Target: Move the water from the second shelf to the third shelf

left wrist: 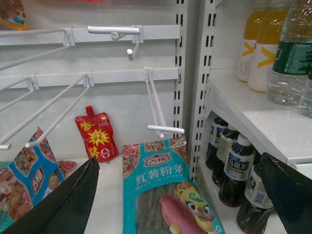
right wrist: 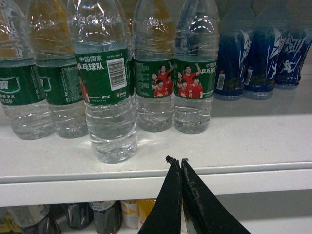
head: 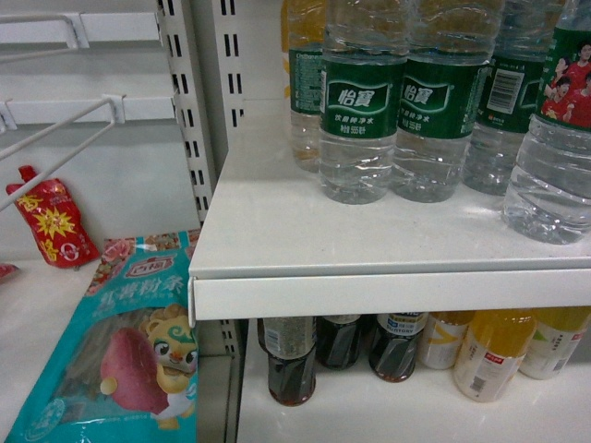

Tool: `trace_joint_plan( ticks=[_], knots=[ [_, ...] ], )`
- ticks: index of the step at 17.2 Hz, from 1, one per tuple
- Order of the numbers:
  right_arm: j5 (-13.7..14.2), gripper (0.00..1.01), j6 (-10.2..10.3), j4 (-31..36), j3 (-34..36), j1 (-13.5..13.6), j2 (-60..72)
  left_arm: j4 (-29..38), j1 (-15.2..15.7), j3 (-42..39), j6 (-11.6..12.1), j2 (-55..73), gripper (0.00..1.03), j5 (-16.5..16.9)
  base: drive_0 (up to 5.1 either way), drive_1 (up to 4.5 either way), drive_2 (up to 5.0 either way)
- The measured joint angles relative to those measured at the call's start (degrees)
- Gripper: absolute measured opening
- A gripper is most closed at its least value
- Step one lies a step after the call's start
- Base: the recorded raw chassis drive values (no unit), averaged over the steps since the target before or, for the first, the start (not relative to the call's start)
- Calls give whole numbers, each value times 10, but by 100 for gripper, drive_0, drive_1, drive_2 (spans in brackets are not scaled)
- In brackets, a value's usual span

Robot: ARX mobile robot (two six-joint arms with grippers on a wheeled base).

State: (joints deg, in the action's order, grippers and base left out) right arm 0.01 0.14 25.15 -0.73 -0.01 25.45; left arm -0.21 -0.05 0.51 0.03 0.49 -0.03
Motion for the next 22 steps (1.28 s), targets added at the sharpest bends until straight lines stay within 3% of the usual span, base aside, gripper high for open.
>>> trace_joint_plan(
  ticks=[2,15,18,22],
  knots=[
    [0,2,0,-41,0,0,-42,0,0,0,0,0,98,0,0,0,0],
    [0,2,0,-155,0,0,-159,0,0,0,0,0,98,0,0,0,0],
    [-1,2,0,-250,0,0,-221,0,0,0,0,0,98,0,0,0,0],
    [0,2,0,-242,0,0,-252,0,0,0,0,0,98,1,0,0,0]
  ],
)
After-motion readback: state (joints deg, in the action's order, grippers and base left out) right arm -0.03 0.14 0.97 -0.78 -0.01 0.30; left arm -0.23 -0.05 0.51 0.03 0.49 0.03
